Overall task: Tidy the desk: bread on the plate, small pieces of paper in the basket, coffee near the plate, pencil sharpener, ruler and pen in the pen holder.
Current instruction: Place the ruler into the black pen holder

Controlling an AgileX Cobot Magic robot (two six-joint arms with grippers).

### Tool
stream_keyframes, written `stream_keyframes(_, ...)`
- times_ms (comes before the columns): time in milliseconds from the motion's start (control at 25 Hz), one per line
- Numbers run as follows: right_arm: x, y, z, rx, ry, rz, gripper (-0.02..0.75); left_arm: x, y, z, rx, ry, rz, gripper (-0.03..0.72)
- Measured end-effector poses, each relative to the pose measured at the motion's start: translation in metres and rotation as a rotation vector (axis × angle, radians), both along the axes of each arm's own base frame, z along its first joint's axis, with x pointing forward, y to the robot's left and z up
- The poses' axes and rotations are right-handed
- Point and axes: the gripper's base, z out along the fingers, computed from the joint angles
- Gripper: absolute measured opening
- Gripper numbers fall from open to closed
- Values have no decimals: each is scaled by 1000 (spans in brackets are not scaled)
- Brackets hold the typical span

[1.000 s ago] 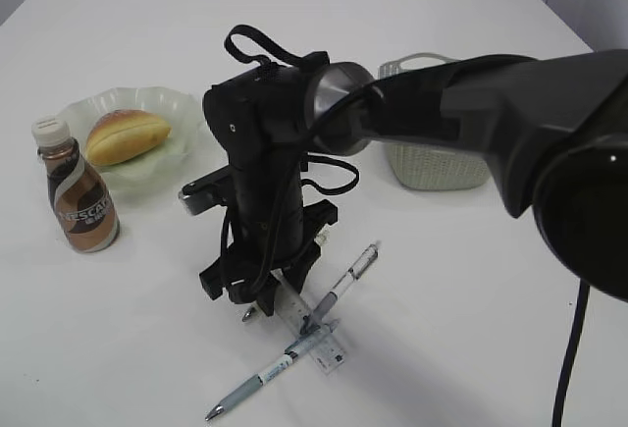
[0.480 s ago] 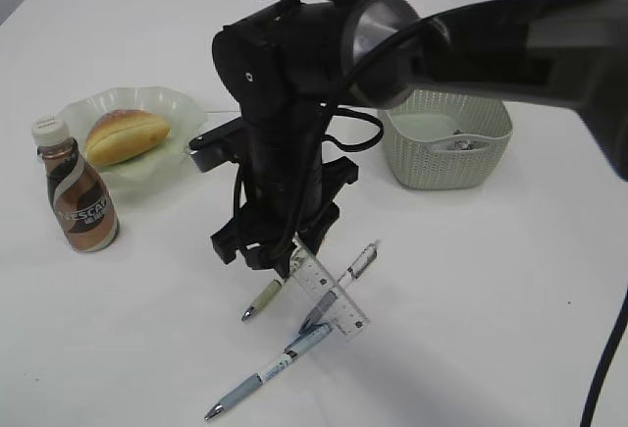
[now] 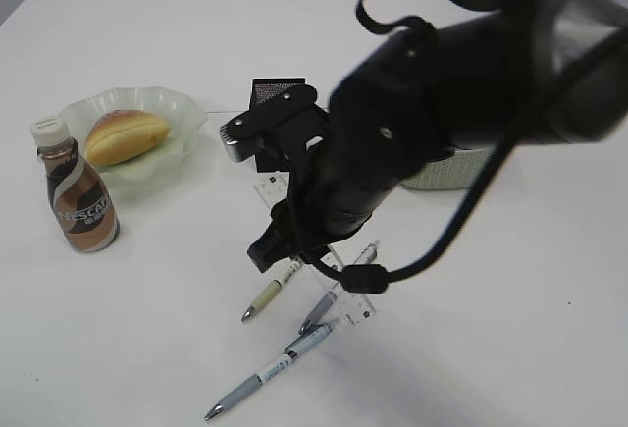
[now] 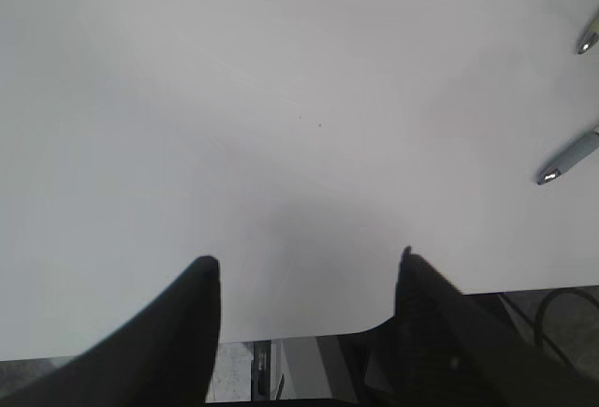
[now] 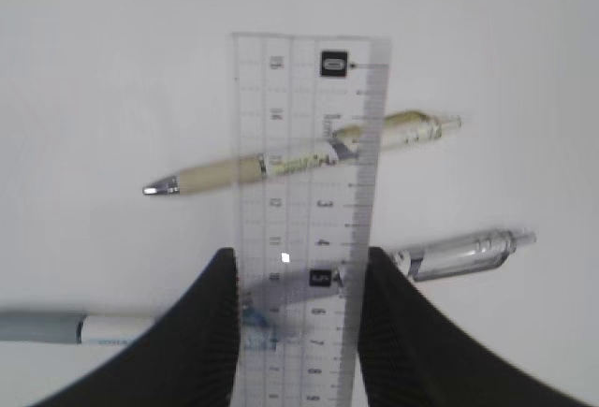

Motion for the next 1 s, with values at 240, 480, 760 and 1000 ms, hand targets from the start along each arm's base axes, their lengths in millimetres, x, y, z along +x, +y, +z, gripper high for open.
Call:
stream_keyframes(240, -16, -10, 13, 193, -289, 122, 269, 0, -1, 0, -6, 0, 0, 434)
stream_keyframes(480, -1, -10, 32, 351, -472, 140, 269, 0, -3, 0, -40, 0, 2, 434)
stream_keyframes(760, 34, -21, 72, 469, -663, 88, 269, 1, -3, 1, -40, -14, 4, 434)
stream_keyframes(1000, 74, -30, 97, 519, -790, 35, 269, 7, -3, 3, -37, -75, 11, 434)
